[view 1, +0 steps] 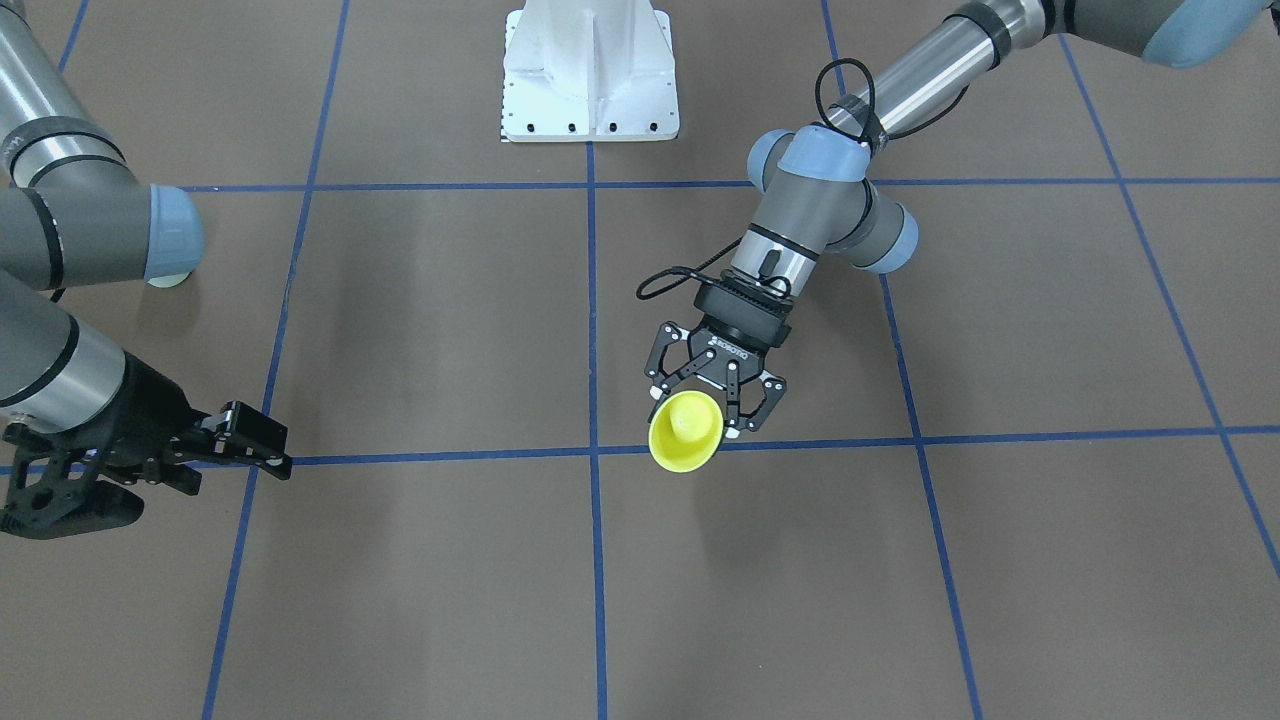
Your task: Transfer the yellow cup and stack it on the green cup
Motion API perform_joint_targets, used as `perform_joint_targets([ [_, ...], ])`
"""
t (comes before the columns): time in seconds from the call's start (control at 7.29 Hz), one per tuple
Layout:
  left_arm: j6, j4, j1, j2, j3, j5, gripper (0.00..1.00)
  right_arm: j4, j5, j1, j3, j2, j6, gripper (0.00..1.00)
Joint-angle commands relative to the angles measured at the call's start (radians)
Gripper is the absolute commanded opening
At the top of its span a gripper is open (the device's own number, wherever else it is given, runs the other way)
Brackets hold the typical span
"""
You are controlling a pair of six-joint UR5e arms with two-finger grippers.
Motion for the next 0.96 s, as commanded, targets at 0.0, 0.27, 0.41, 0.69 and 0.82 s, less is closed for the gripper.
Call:
perform_joint_targets([
  [0.0,0.189,-0.115,0.006,-0.058,0.081,-0.213,0.54,-0.014,0.009,-0.053,0.073,0.012,0.006,1.00],
  [0.27,0.240,-0.203,0.008,-0.071,0.085,-0.293,0.54,-0.008,0.073,-0.136,0.115,0.009,0.058,1.00],
  [0.41,0.237,-0.247,0.027,-0.072,0.076,-0.293,0.54,-0.003,0.076,-0.180,0.146,0.012,0.128,1.00],
  [0.69,0.237,-0.268,0.078,-0.071,0.044,-0.292,0.54,-0.003,0.090,-0.211,0.181,0.006,0.182,1.00],
  [0.82,0.235,-0.272,0.093,-0.062,0.021,-0.292,0.54,-0.001,0.102,-0.214,0.183,0.007,0.190,1.00],
])
